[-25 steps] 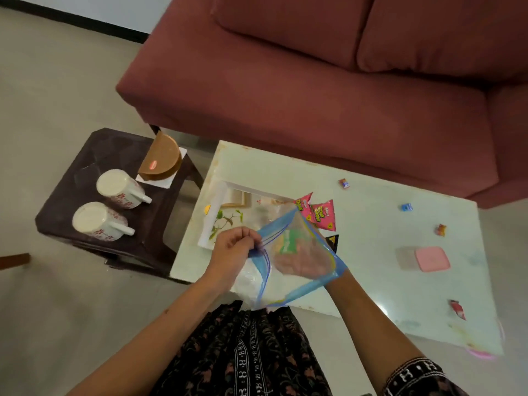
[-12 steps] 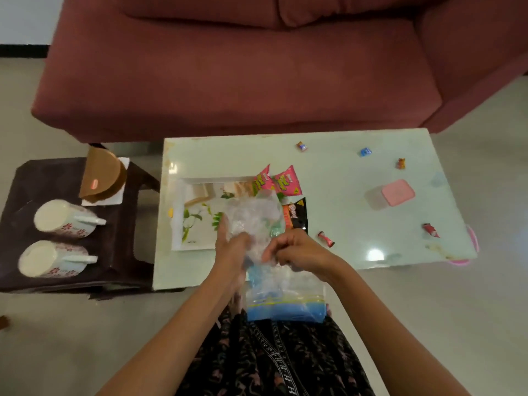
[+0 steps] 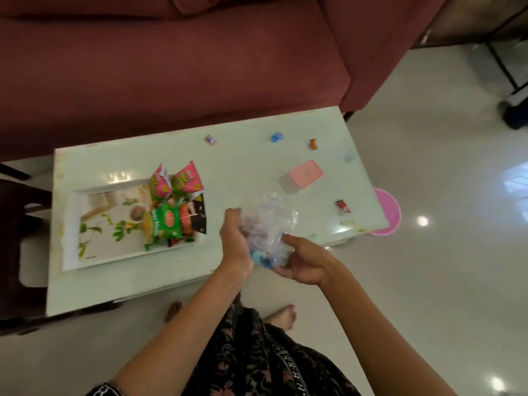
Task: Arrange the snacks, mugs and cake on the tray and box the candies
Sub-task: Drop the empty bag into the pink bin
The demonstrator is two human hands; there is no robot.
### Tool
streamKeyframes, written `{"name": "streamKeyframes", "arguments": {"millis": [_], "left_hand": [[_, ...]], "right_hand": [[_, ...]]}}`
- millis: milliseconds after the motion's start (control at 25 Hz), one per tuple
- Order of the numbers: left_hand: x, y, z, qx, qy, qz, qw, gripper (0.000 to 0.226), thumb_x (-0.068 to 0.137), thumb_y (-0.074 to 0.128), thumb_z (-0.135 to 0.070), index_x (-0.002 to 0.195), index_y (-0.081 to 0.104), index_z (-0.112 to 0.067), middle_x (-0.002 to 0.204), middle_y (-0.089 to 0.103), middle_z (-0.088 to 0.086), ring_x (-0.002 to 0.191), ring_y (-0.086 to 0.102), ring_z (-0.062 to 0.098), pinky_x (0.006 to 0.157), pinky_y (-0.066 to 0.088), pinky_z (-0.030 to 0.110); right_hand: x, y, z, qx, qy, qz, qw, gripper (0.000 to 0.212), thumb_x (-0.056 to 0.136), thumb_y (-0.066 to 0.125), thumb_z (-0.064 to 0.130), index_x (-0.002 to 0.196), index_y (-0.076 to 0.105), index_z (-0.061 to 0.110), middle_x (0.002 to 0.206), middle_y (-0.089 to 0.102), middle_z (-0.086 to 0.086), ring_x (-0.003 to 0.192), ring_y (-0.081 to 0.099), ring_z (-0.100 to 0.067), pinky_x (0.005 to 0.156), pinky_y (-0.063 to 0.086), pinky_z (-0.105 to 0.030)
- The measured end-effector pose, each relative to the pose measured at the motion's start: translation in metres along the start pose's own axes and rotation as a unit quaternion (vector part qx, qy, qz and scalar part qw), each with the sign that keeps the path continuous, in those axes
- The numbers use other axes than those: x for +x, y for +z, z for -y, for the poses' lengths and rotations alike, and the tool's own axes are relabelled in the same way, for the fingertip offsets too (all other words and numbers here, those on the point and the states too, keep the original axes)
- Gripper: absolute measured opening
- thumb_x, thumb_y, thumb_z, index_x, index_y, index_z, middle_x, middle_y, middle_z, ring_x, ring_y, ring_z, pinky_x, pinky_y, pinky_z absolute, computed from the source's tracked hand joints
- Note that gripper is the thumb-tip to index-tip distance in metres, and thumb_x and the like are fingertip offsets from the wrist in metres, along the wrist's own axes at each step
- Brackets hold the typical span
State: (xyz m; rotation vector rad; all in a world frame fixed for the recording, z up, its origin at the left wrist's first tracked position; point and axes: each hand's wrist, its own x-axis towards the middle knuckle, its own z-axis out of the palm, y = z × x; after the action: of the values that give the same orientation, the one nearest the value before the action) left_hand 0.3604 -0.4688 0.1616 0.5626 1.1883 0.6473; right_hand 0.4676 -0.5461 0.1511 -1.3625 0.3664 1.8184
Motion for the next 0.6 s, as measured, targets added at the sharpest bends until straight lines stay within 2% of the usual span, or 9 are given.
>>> {"name": "streamKeyframes", "arguments": {"millis": [40, 120, 200, 280, 320, 400, 480, 600], "left_hand": [[-0.003, 0.019, 0.011, 0.053, -0.002, 0.005, 0.999, 0.025, 0.07, 0.049, -0.036, 0.054, 0.056, -0.019, 0.059, 0.056, 0.003, 0.061, 0.054, 0.023, 0.059, 0.044, 0.031], [-0.008, 0.053, 0.029, 0.161, 0.017, 0.019, 0.987, 0.025, 0.064, 0.055, -0.036, 0.054, 0.051, -0.013, 0.062, 0.047, 0.012, 0.065, 0.05, 0.025, 0.062, 0.039, 0.036], [-0.012, 0.085, 0.044, 0.257, 0.073, 0.047, 0.963, 0.029, 0.061, 0.058, -0.037, 0.056, 0.046, -0.011, 0.062, 0.043, 0.012, 0.063, 0.045, 0.023, 0.062, 0.037, 0.035], [-0.012, 0.111, 0.053, 0.318, 0.125, 0.064, 0.938, 0.025, 0.064, 0.067, -0.035, 0.071, 0.053, -0.016, 0.075, 0.056, 0.006, 0.072, 0.054, 0.019, 0.065, 0.042, 0.031], [-0.012, 0.122, 0.055, 0.332, 0.146, 0.071, 0.929, 0.032, 0.065, 0.072, -0.032, 0.088, 0.053, -0.02, 0.094, 0.059, 0.002, 0.086, 0.057, 0.017, 0.07, 0.045, 0.028], [-0.002, 0.144, 0.057, 0.336, 0.184, 0.098, 0.919, 0.071, 0.061, 0.079, -0.027, 0.119, 0.038, -0.03, 0.126, 0.046, -0.002, 0.111, 0.051, 0.015, 0.082, 0.048, 0.025], [0.013, 0.164, 0.061, 0.347, 0.223, 0.137, 0.901, 0.09, 0.061, 0.081, -0.021, 0.132, 0.028, -0.037, 0.137, 0.034, -0.007, 0.123, 0.042, 0.012, 0.091, 0.045, 0.022], [0.03, 0.205, 0.063, 0.387, 0.223, 0.216, 0.868, 0.064, 0.067, 0.078, -0.011, 0.121, 0.049, -0.027, 0.129, 0.051, -0.005, 0.121, 0.048, 0.014, 0.093, 0.043, 0.019]], "right_hand": [[-0.004, -0.016, 0.007, 0.003, -0.038, -0.027, 0.999, 0.031, 0.095, 0.049, 0.016, 0.125, 0.051, 0.007, 0.096, 0.066, -0.012, 0.076, 0.069, -0.028, 0.051, 0.058, -0.031], [-0.019, -0.043, 0.025, -0.033, -0.137, -0.083, 0.987, 0.031, 0.093, 0.046, 0.009, 0.123, 0.054, 0.01, 0.101, 0.064, -0.012, 0.079, 0.066, -0.028, 0.055, 0.058, -0.035], [-0.038, -0.069, 0.042, -0.028, -0.211, -0.098, 0.972, 0.026, 0.092, 0.045, 0.014, 0.113, 0.06, 0.016, 0.101, 0.064, -0.01, 0.078, 0.064, -0.028, 0.058, 0.057, -0.038], [-0.055, -0.088, 0.056, 0.023, -0.248, -0.055, 0.967, 0.028, 0.092, 0.043, 0.027, 0.109, 0.065, 0.023, 0.105, 0.066, -0.007, 0.084, 0.063, -0.027, 0.066, 0.057, -0.042], [-0.062, -0.095, 0.063, 0.034, -0.263, -0.029, 0.964, 0.032, 0.092, 0.042, 0.031, 0.112, 0.065, 0.024, 0.108, 0.067, -0.007, 0.088, 0.063, -0.027, 0.07, 0.056, -0.044], [-0.07, -0.112, 0.078, -0.035, -0.307, -0.011, 0.951, 0.033, 0.088, 0.048, 0.025, 0.117, 0.064, 0.023, 0.104, 0.069, -0.004, 0.089, 0.065, -0.022, 0.073, 0.055, -0.045], [-0.076, -0.127, 0.095, -0.139, -0.339, -0.032, 0.93, 0.035, 0.084, 0.05, 0.007, 0.111, 0.068, 0.021, 0.09, 0.07, 0.0, 0.08, 0.067, -0.016, 0.067, 0.058, -0.037], [-0.08, -0.16, 0.128, -0.171, -0.332, -0.102, 0.922, 0.04, 0.082, 0.045, -0.007, 0.087, 0.072, 0.021, 0.082, 0.069, -0.001, 0.068, 0.067, -0.012, 0.054, 0.058, -0.029]]}}
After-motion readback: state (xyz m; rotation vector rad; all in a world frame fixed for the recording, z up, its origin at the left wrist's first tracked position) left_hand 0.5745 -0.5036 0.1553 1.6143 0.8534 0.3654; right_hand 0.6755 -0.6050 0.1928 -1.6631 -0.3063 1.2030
